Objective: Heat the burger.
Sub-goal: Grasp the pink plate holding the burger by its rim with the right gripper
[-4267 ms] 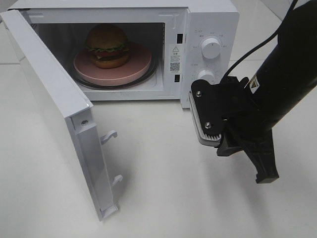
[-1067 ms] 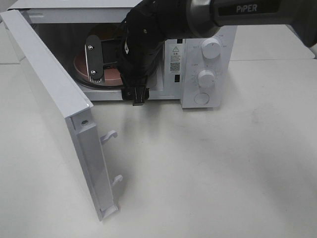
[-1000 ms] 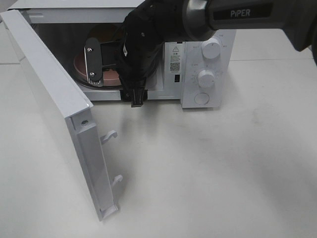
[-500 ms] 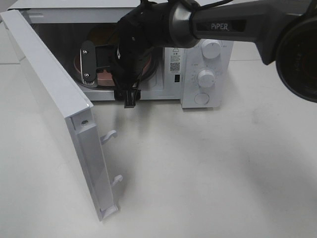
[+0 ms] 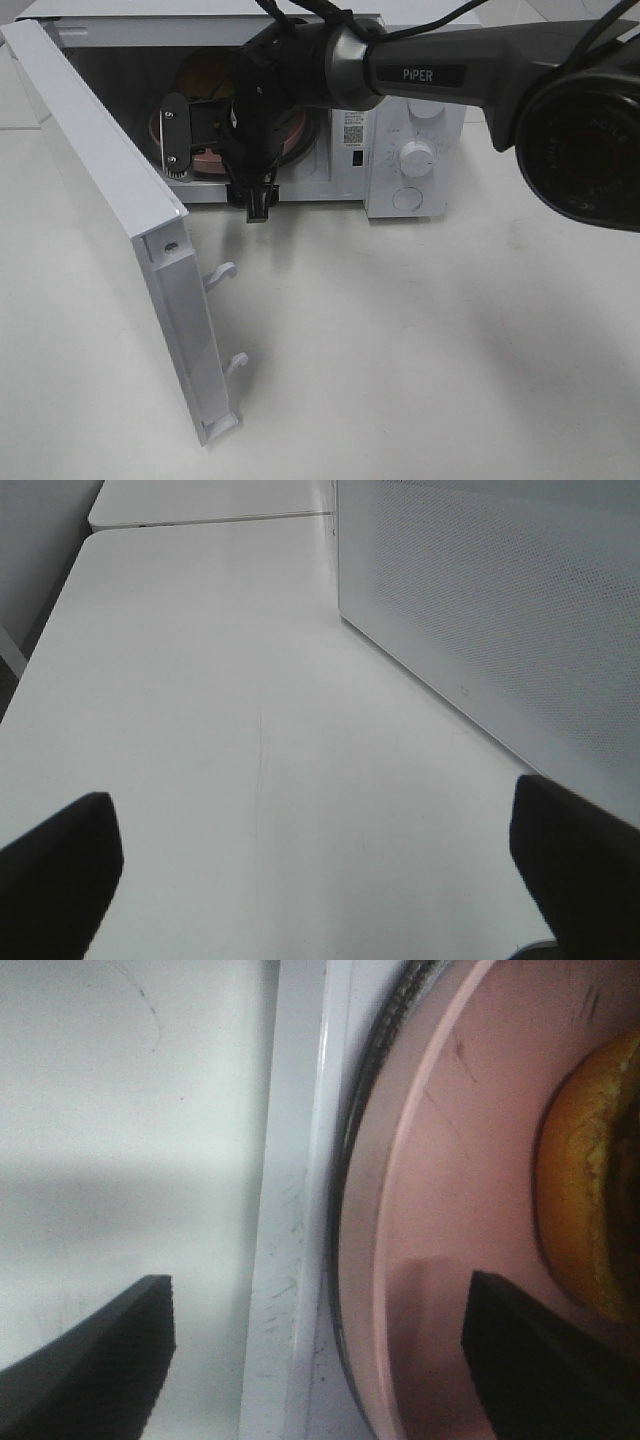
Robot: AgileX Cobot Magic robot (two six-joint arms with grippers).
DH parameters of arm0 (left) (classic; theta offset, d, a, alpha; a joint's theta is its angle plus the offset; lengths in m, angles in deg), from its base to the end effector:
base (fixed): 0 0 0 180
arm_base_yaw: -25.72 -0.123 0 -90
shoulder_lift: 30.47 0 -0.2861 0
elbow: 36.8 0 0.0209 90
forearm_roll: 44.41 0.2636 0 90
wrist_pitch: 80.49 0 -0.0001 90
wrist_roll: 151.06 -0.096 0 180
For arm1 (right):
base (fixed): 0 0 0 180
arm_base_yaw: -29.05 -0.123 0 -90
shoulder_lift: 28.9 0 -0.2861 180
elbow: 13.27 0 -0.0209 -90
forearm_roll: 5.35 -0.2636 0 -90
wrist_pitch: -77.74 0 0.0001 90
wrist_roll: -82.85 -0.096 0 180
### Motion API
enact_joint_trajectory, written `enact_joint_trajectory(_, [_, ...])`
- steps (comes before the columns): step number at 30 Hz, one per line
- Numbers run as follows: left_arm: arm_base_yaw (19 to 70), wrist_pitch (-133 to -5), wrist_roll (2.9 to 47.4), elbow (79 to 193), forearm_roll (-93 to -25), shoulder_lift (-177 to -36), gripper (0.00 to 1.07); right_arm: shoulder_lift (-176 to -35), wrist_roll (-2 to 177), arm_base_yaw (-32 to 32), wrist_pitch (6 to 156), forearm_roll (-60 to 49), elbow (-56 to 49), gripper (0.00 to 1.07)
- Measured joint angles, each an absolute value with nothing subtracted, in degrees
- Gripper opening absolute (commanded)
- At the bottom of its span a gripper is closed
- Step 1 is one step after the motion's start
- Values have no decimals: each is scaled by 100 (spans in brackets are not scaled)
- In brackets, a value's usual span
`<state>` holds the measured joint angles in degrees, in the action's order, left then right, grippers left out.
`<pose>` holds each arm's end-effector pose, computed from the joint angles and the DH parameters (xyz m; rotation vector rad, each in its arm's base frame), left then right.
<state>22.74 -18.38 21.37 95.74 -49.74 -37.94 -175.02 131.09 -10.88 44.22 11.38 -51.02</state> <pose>0.0057 -0.0076 0.2853 0.0886 2.0373 0.0042 0.4348 0.3440 0.1458 -1.8827 1.6088 -0.3655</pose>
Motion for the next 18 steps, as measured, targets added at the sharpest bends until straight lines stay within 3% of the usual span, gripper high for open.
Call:
enact_joint_trajectory(5, [2274, -1838, 2137, 9574, -4974, -3794, 98, -17559, 13109, -1042, 4422, 1132, -5125, 74])
enact_joint_trajectory(7, [2274, -1838, 2137, 9574, -4974, -3794, 98, -17565, 13109, -1002, 4474, 1126, -5125, 56])
enact_joint_trajectory(10, [2274, -1838, 2137, 9574, -4974, -3794, 98, -17565, 13109, -1002, 4474, 1126, -5125, 49])
enact_joint_trajectory(12, [2274, -1838, 2137, 9574, -4974, -3794, 98, -17565, 13109, -1002, 4589, 1121, -5125, 17])
enact_joint_trajectory(15, [2274, -1838, 2137, 9574, -4974, -3794, 98, -17565, 13109, -1002, 4606, 1121, -5125, 10])
enact_joint_trajectory(16, [2274, -1838, 2137, 9574, -4974, -3794, 98, -17565, 13126, -1002, 4657, 1121, -5130, 0])
enact_joint_trajectory(18, [2274, -1838, 2137, 9574, -4974, -3794, 98, -17571, 13224, -1002, 4674, 1132, -5130, 0])
